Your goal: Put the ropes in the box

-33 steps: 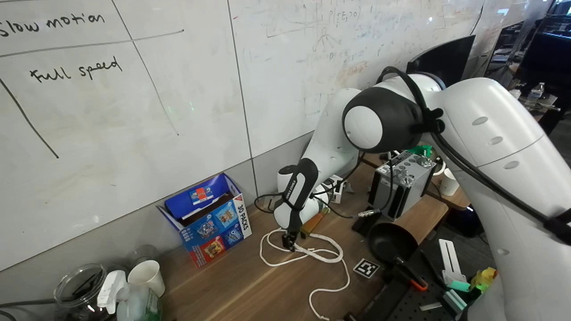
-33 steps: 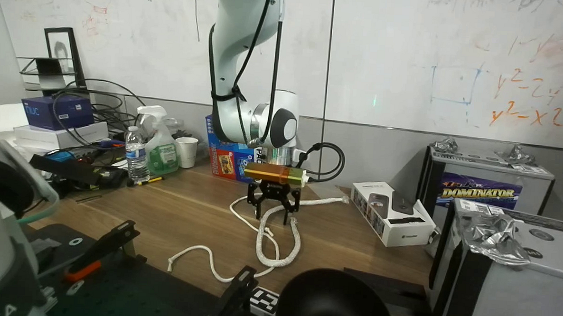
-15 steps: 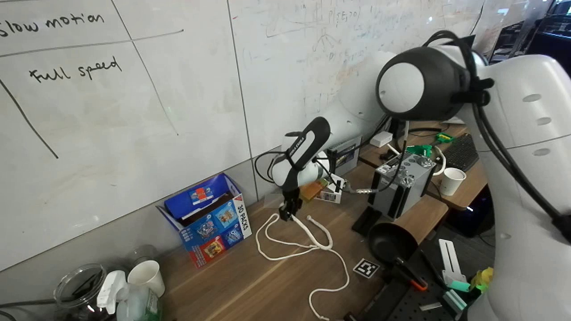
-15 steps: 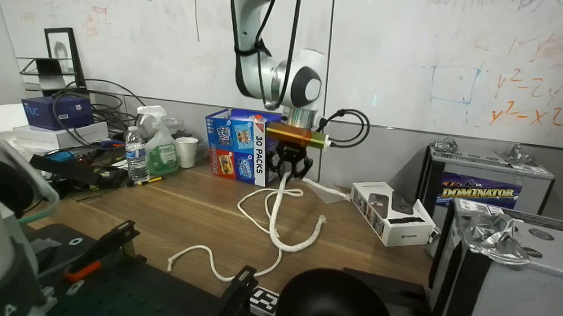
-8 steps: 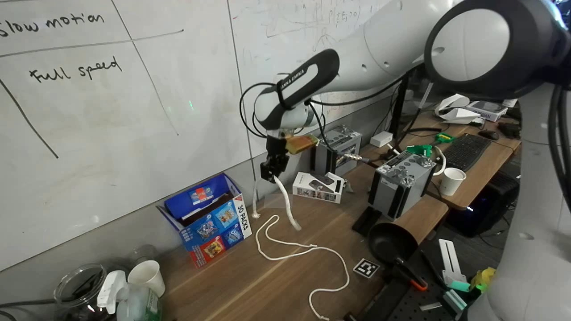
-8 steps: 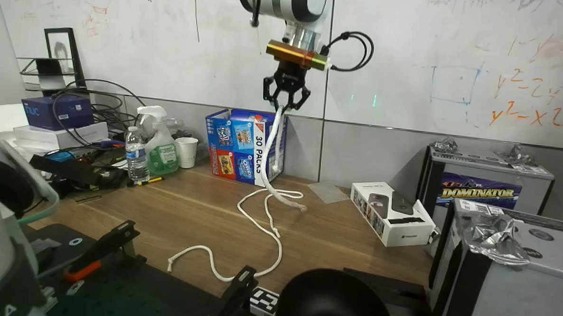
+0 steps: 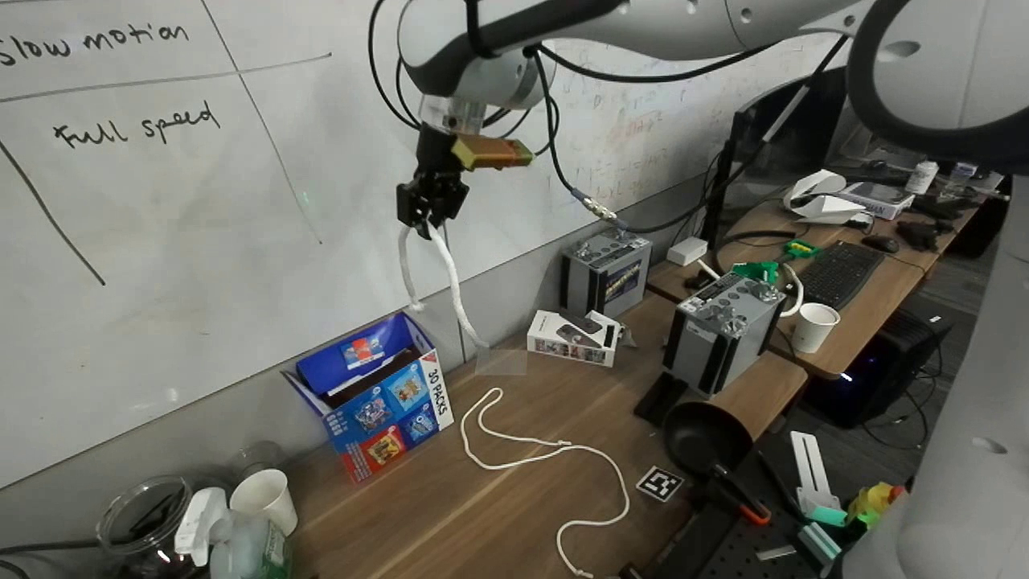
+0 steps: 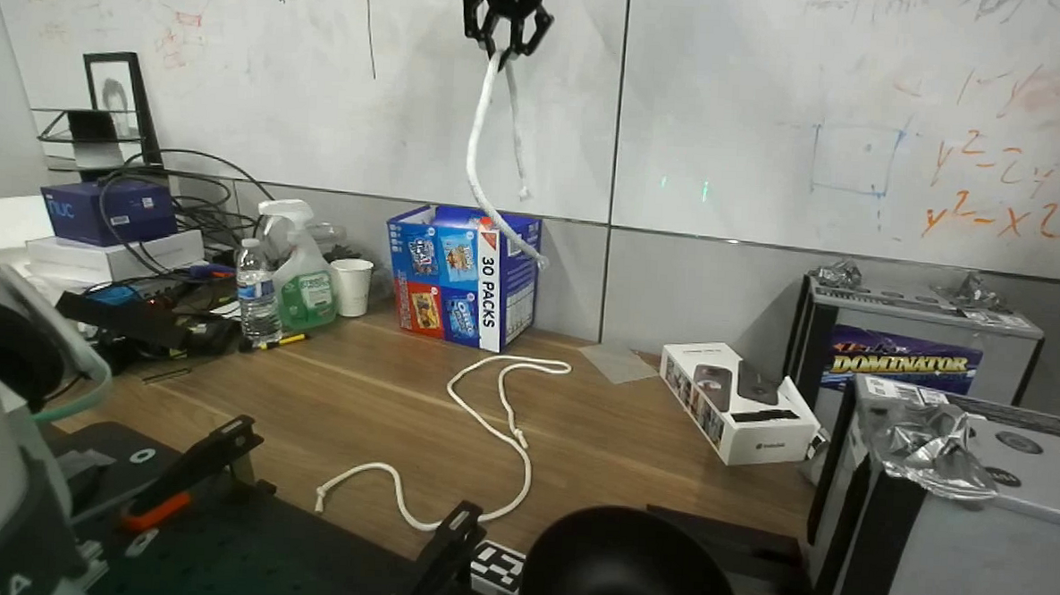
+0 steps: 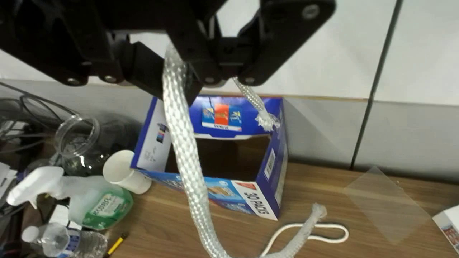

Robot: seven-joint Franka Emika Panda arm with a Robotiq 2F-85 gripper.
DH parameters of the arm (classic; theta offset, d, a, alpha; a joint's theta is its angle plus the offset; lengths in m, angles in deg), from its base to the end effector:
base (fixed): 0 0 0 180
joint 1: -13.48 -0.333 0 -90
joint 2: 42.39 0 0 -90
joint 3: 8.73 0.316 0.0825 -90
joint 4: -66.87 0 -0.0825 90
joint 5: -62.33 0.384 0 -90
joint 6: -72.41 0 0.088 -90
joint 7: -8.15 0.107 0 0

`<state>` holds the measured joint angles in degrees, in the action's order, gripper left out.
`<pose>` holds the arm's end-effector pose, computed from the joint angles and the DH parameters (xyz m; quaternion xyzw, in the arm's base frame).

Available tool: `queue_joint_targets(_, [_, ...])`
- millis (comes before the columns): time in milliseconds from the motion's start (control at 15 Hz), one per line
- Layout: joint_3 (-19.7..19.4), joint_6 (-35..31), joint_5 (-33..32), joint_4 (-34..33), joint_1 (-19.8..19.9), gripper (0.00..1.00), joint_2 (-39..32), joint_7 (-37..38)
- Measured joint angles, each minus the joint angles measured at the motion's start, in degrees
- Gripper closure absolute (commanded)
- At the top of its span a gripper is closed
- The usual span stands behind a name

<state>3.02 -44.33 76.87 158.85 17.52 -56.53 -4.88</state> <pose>0.6488 0.0892 0.5084 -0.9772 -0.1267 -0.1000 0.1377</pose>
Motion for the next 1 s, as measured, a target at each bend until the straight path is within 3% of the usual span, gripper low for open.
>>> queue_joint_targets(467, [-1.0, 1.8, -0.4, -14.1, -7.3, 0.95, -2.4, 9.2])
queue_joint_targets(1000, [-1.3, -4.2, -0.5, -20.3, -8.5, 0.95, -13.3, 7.7])
